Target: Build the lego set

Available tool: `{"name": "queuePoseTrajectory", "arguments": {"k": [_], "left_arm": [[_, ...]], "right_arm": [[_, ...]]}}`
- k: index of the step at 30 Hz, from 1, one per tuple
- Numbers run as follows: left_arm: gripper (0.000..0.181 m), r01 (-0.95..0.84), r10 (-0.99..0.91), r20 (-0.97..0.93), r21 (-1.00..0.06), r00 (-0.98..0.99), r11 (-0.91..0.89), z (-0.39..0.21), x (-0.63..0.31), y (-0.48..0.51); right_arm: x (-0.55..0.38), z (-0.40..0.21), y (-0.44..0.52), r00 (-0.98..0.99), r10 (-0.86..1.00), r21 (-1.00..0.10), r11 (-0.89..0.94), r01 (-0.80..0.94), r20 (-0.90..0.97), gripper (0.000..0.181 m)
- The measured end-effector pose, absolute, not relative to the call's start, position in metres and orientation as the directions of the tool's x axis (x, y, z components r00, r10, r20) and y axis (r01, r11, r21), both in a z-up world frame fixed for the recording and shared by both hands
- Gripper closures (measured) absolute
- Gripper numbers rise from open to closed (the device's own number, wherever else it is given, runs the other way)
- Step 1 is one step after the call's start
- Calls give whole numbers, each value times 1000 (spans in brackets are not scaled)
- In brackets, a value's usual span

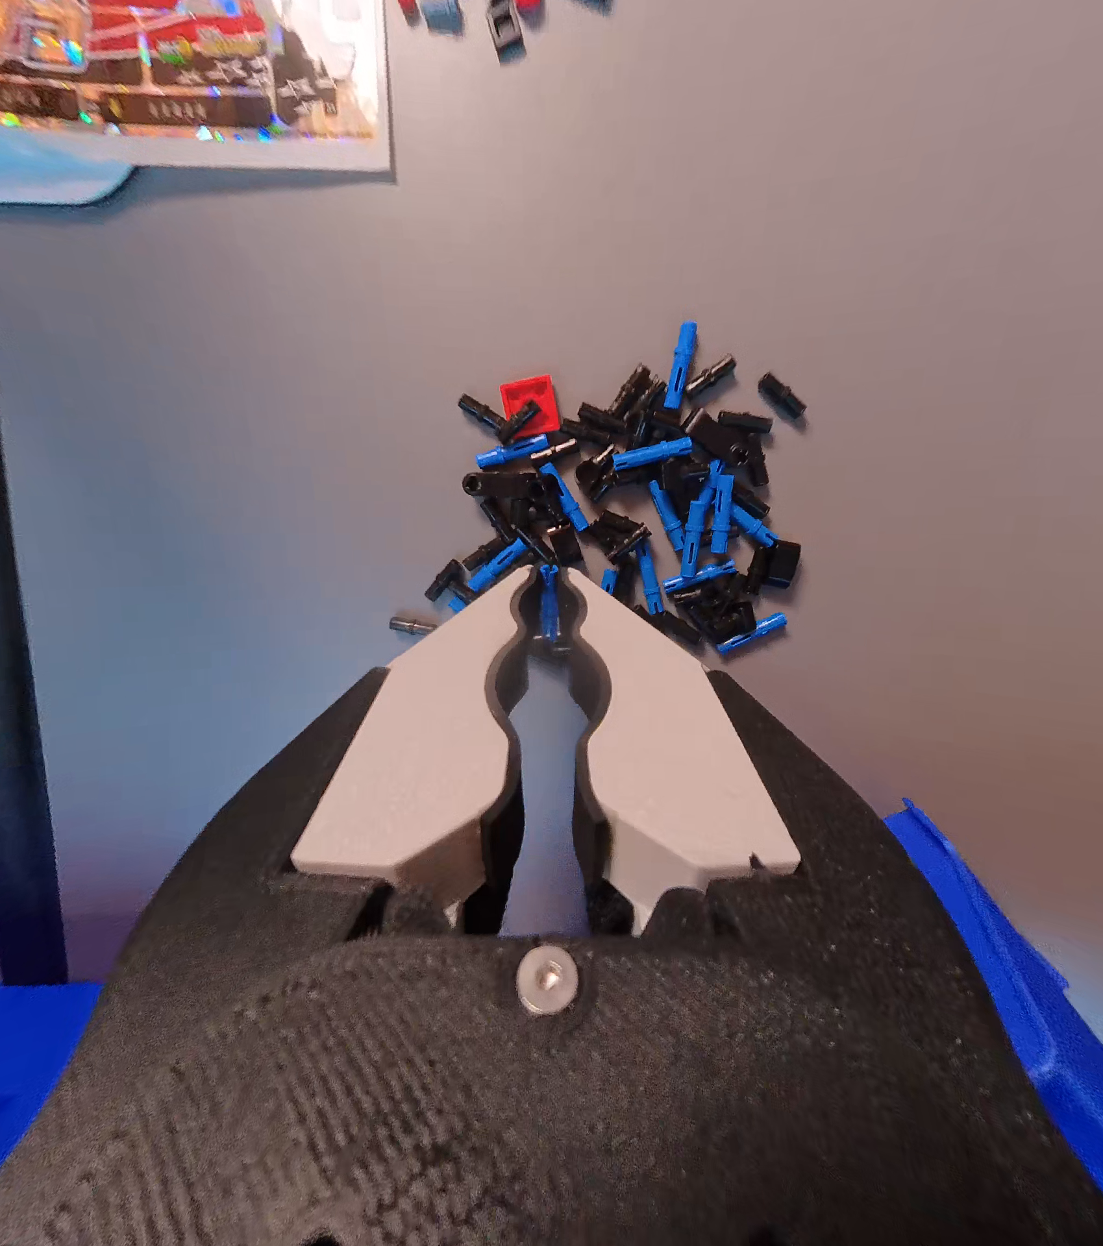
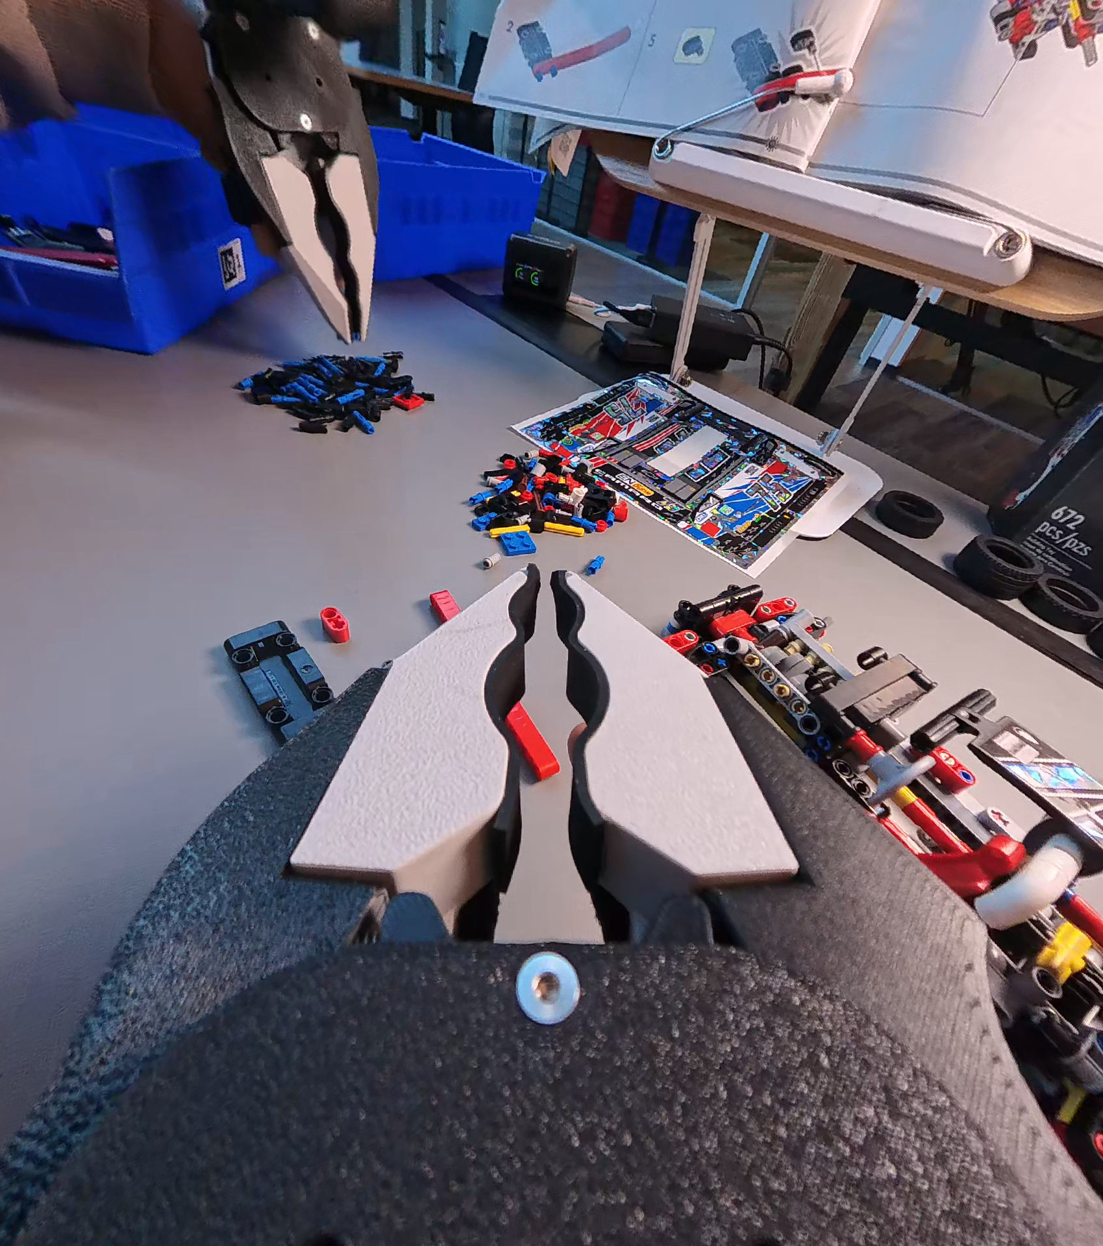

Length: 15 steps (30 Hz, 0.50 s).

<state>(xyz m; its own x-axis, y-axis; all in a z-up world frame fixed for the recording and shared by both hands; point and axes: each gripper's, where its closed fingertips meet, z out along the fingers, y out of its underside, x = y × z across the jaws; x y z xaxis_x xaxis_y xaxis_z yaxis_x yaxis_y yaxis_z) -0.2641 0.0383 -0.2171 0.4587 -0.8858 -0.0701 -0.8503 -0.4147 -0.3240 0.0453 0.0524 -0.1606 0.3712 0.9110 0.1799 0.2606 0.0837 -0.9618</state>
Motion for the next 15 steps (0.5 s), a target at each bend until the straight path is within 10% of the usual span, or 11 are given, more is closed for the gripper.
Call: {"name": "queuePoseTrajectory", "arguments": {"k": [9,15], "left_arm": [[179,-243,-762,97,-915,640,-321,-87,-137,29],[179,362,-708,571,-818,416,-447,-88,-62,-2]], "right_arm": [[31,-148,34,312,927,-962,136,237,208,177],[4,-132,0,215,951,-962,177,208,221,170]]}}
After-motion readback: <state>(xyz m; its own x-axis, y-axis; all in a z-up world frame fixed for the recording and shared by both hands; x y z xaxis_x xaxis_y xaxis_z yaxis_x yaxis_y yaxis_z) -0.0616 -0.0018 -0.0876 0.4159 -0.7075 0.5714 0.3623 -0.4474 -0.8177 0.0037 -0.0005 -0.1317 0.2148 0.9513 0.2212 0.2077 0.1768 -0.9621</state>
